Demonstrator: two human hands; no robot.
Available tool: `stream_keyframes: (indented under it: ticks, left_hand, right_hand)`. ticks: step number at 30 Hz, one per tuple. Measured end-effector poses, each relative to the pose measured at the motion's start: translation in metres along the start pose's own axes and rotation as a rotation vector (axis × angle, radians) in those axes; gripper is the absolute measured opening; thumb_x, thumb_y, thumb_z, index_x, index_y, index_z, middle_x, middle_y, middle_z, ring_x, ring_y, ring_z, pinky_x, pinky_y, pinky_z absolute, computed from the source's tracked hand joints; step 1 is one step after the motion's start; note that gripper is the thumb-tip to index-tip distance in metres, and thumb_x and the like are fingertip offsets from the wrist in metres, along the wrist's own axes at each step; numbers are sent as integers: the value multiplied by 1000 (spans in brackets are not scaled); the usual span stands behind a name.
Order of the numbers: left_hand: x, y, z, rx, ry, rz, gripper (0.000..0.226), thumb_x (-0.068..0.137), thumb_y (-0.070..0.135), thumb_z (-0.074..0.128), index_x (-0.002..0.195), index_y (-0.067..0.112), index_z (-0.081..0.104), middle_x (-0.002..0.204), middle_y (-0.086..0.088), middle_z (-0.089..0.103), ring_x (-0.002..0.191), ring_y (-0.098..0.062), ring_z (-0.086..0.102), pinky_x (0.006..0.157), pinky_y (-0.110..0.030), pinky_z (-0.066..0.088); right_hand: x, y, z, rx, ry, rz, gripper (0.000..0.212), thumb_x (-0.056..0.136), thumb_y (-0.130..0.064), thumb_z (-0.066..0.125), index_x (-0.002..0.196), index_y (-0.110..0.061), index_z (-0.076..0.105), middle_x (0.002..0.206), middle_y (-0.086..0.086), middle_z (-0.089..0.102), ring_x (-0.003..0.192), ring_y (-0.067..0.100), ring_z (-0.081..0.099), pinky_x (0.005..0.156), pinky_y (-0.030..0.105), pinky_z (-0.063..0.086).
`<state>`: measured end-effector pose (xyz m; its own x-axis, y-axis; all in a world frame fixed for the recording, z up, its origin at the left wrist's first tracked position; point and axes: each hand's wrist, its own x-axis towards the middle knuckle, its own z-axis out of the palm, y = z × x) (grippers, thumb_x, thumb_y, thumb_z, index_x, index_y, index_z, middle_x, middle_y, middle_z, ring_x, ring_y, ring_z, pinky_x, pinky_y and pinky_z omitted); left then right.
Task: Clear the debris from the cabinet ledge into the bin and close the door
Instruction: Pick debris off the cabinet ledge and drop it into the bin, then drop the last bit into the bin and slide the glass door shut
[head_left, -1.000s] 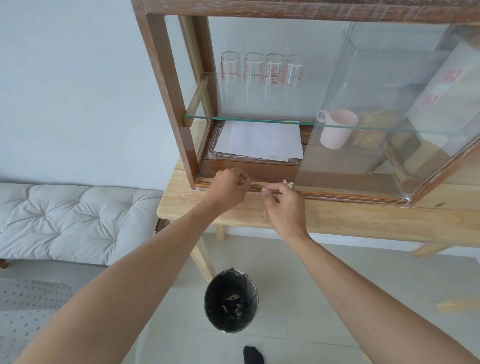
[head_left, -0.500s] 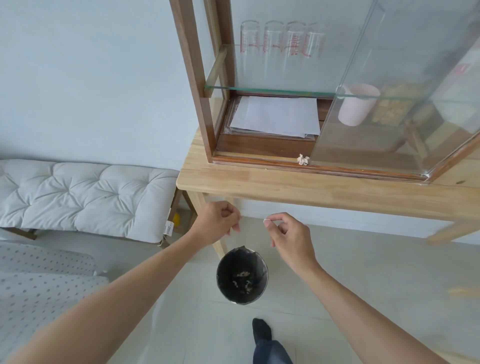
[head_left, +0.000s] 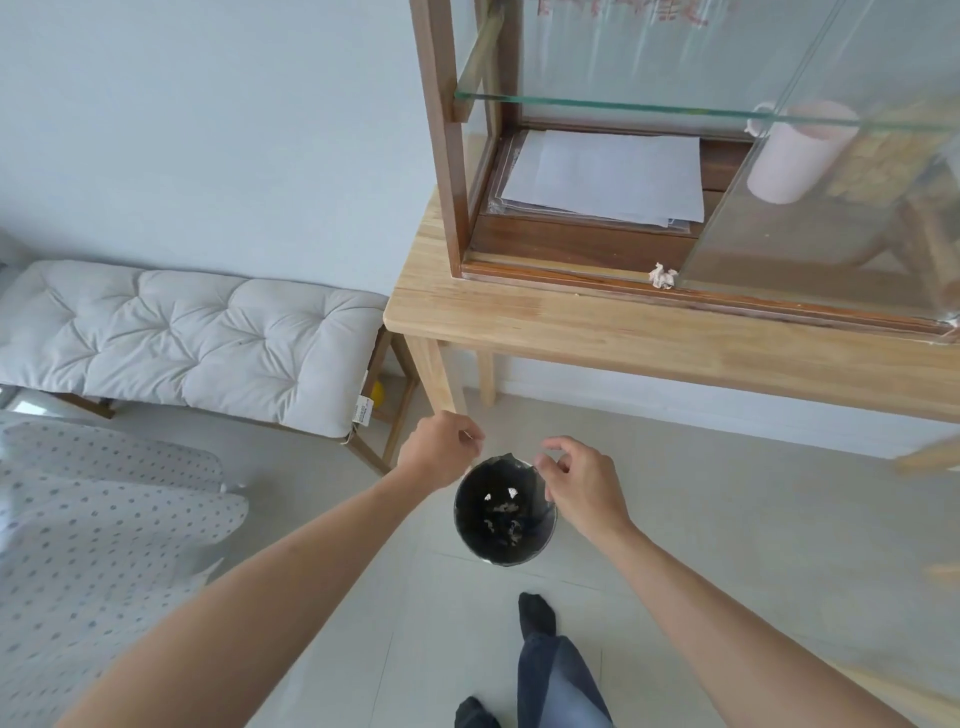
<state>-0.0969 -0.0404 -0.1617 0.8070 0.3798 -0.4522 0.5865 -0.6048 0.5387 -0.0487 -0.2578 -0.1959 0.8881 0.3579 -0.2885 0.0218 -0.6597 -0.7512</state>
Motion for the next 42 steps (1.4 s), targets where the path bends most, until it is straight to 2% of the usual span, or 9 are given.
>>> stream_keyframes:
  ticks: [4,8,16,21,25,28,31,35,42]
  left_hand:
    - [-4,-2,-5,-60,39,41,17,104,18,65,102,27,78,103,5,78,76,-11,70,76,-27,57]
    - [-12,9,-22,-100,121,167,17,105,24,65,115,22,79,108,10,76,94,-10,69,86,-25,53]
    - [-22,68,-79,-121,320,438,25,104,26,67,125,18,77,114,7,76,83,-7,69,75,-18,51]
    - [-20,86,-94,-57,388,522,32,104,30,68,134,19,73,132,0,71,117,-20,65,99,-41,56]
    - [-8,85,-91,279,300,457,61,108,52,53,163,27,42,174,-2,32,161,-32,25,127,-54,27]
    - [3,74,-84,514,212,384,78,107,66,34,171,31,5,180,-1,-6,166,-32,-9,132,-59,0]
    - [9,60,-81,623,206,418,82,107,68,28,169,33,-12,178,-2,-19,164,-33,-18,131,-61,-5]
    - [13,56,-82,620,191,433,84,107,68,30,169,34,-15,177,-1,-23,163,-32,-22,131,-60,-6]
    - [13,58,-83,640,187,437,90,106,66,38,167,34,-21,175,-2,-28,161,-33,-25,130,-60,-7]
  right_hand:
    - [-2,-10,-12,10,43,-3,27,106,-40,65,128,-28,76,64,-15,77,68,-3,72,75,21,51]
    - [-1,-32,-33,75,123,-22,21,108,-36,64,123,-28,76,62,-16,74,58,-2,67,68,23,47]
    - [12,-78,-94,149,298,-83,13,106,-26,65,102,-29,77,60,-10,74,49,5,61,66,35,55]
    - [25,-95,-124,143,404,-111,16,104,-24,63,102,-27,78,61,-9,74,52,3,65,69,36,58]
    - [43,-109,-146,-33,446,-89,31,107,-33,61,133,-27,77,97,3,85,100,30,78,90,44,61]
    - [60,-116,-161,-259,510,-39,40,110,-34,57,148,-26,69,123,10,83,121,39,73,91,45,57]
    - [71,-117,-169,-465,512,-8,30,112,-30,54,132,-18,73,116,19,81,112,46,74,74,43,47]
    - [78,-112,-170,-619,462,0,24,110,-21,54,119,-14,75,111,20,81,106,47,75,73,40,44]
    - [82,-110,-172,-465,519,-28,22,112,-32,57,115,-23,77,104,15,83,103,44,76,74,40,48]
